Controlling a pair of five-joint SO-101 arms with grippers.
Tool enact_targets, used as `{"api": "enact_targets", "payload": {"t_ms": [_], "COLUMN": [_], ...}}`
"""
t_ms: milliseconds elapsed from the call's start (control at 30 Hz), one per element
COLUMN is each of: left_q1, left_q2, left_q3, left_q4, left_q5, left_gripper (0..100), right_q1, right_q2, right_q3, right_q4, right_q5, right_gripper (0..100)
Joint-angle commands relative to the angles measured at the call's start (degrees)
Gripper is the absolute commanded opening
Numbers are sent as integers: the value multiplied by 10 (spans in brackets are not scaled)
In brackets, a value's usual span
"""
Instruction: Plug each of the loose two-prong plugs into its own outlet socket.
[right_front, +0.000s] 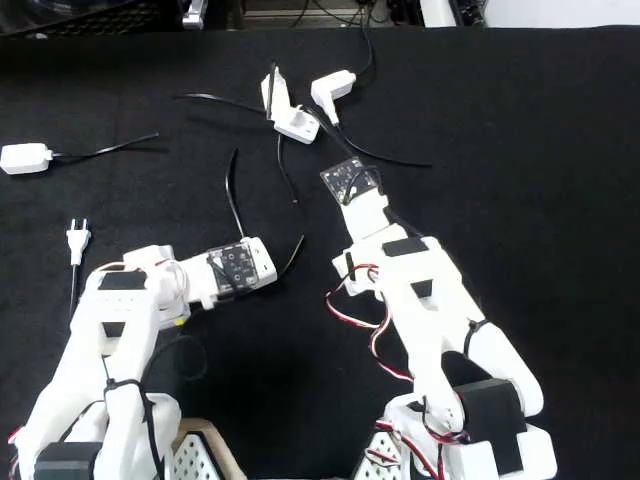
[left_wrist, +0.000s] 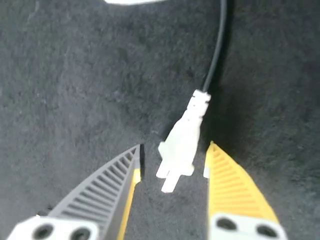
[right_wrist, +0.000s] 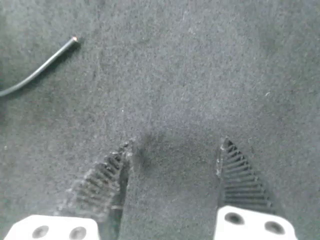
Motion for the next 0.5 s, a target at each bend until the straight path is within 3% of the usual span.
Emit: {"api": "enact_targets", "payload": {"t_ms": [0, 333, 467], "left_q1": [27, 29, 30], "left_q2": [-8, -7, -7], "left_q3": [0, 1, 12], "left_q4": [1, 4, 1], "left_q5": [-4, -8, -19], "left_gripper": [209, 209, 119], "right_q1": [-7, -7, -7], "right_q2": [-22, -22, -22], "right_q3": [-5, -5, -5], "right_q4": [-6, -6, -6], "right_q5": [4, 4, 4], "right_gripper": [259, 259, 259]}}
